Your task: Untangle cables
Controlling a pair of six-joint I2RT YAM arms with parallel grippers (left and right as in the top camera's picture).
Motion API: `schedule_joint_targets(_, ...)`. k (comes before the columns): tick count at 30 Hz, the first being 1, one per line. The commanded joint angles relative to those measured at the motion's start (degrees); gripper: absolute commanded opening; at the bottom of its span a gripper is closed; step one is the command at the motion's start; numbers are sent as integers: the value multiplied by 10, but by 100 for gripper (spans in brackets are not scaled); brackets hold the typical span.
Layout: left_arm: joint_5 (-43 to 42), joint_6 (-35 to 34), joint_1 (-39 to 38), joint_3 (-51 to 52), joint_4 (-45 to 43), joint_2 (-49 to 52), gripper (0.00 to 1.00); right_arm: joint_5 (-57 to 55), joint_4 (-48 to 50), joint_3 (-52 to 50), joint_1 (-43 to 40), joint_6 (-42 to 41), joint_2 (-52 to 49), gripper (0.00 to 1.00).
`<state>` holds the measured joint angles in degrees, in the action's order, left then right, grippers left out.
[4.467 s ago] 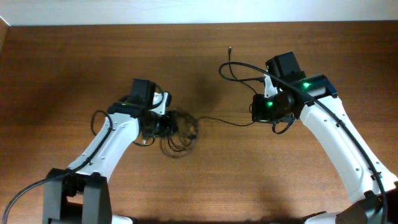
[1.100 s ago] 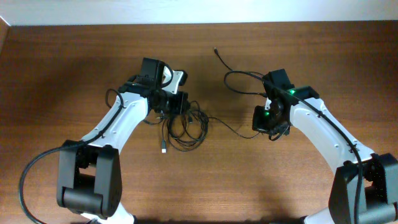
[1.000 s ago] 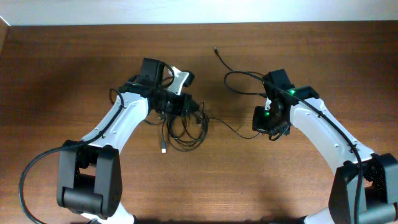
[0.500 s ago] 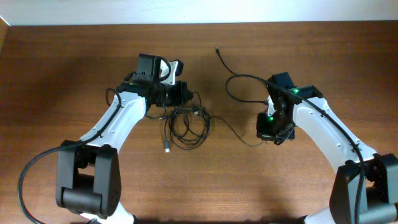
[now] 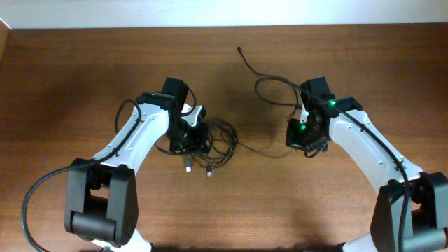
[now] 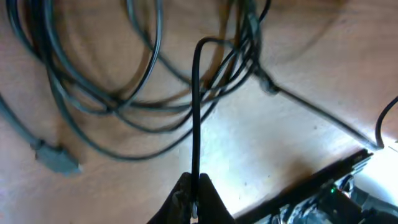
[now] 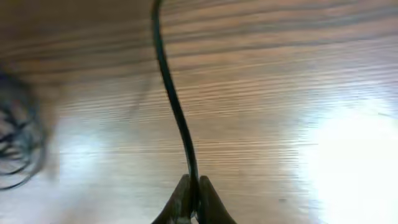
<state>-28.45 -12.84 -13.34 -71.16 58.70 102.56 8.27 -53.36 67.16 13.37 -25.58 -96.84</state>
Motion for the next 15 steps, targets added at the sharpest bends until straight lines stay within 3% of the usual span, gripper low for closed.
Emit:
schedule_joint_targets(1, 7, 12, -9, 0, 40, -3, 6, -67, -7, 2, -3, -5, -2, 4)
schedule_joint_targets(4, -12, 12, -31, 12, 49, -3, 4, 20, 28, 2, -3, -21, -2, 4)
schedule_joint_targets(6, -87, 68, -42, 13, 59, -3, 5, 103, 78, 2, -3, -21, -2, 4)
schedule_joint_targets(10, -28, 68, -45, 23, 108, -3, 8, 88, 79, 2, -3, -21, -2, 4)
schedule_joint_targets(11, -24, 68, -45, 34, 108, -3, 13, 86, 79, 2, -3, -21, -2, 4)
schedule_joint_targets(12, -24, 68, -45, 47, 105, -3, 36, 86, 81, 2, -3, -21, -2, 4)
schedule_joint_targets(13, -24, 68, -45, 50, 106, -3, 48, 86, 82, 2, -3, -21, -2, 4)
schedule_joint_targets(15, -26, 67, -45, 46, 106, -4, 56, 87, 82, 2, -3, -21, -2, 4)
